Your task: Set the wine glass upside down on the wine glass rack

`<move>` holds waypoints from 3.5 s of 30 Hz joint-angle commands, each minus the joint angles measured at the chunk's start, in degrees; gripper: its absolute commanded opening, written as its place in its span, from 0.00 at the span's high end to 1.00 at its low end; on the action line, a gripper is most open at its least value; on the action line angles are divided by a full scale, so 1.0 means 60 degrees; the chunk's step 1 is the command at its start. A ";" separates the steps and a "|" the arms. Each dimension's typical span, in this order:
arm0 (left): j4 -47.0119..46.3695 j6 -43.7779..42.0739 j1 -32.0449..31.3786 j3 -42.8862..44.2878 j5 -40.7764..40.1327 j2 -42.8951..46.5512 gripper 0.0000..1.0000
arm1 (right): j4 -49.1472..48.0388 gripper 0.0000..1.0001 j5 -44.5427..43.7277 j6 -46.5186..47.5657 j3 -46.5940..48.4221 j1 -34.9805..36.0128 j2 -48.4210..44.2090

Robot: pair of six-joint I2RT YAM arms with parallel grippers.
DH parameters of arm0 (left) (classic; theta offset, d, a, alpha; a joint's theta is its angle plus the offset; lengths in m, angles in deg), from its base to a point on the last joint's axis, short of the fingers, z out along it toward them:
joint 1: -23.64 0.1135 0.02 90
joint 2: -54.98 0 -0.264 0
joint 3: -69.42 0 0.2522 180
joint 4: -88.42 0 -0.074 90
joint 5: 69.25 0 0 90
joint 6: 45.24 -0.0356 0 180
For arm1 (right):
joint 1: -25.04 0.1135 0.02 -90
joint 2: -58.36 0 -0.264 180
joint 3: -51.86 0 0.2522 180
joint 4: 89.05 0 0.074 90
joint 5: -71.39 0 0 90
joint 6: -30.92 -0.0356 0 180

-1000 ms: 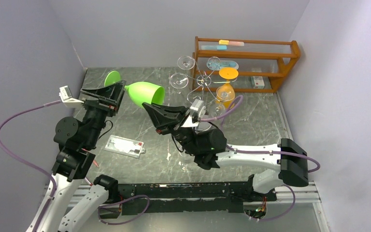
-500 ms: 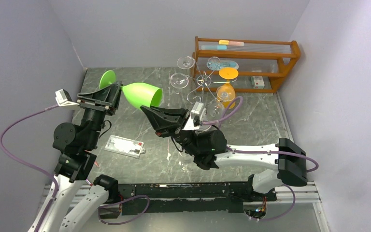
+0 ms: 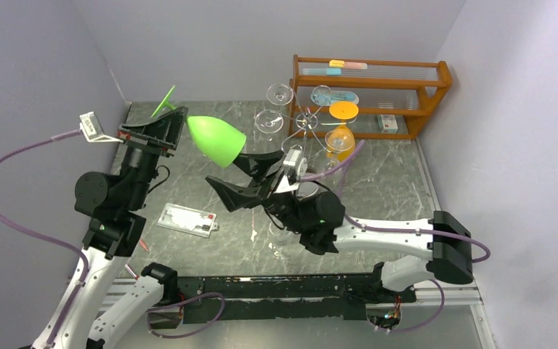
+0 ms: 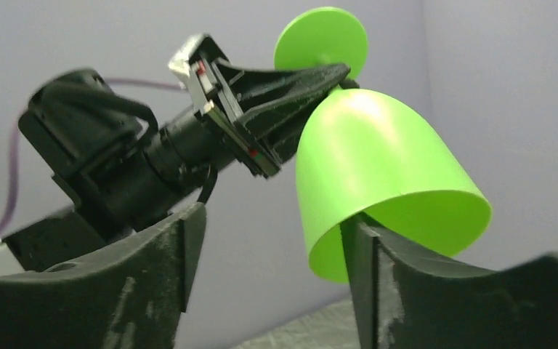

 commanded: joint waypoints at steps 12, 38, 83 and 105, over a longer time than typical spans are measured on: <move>-0.1603 -0.8944 0.0038 -0.0117 0.2608 -0.0670 0.95 | 0.6647 0.18 -0.0299 -0.2086 0.1461 -0.1084 -0.2169; -0.2796 -1.0544 0.0038 -0.1454 0.4726 -0.0045 0.95 | 0.9219 0.37 -0.1019 -0.5490 0.4748 -0.1194 -0.0512; 0.2059 -0.7653 0.0038 -0.0523 0.2060 0.0204 0.28 | 0.6721 1.00 0.1946 -0.7737 0.4516 -0.3153 0.0484; 0.5377 -0.2714 0.0038 0.2309 0.1718 -0.0024 0.35 | 0.8098 1.00 0.4415 -0.7057 0.5158 -0.3206 0.0737</move>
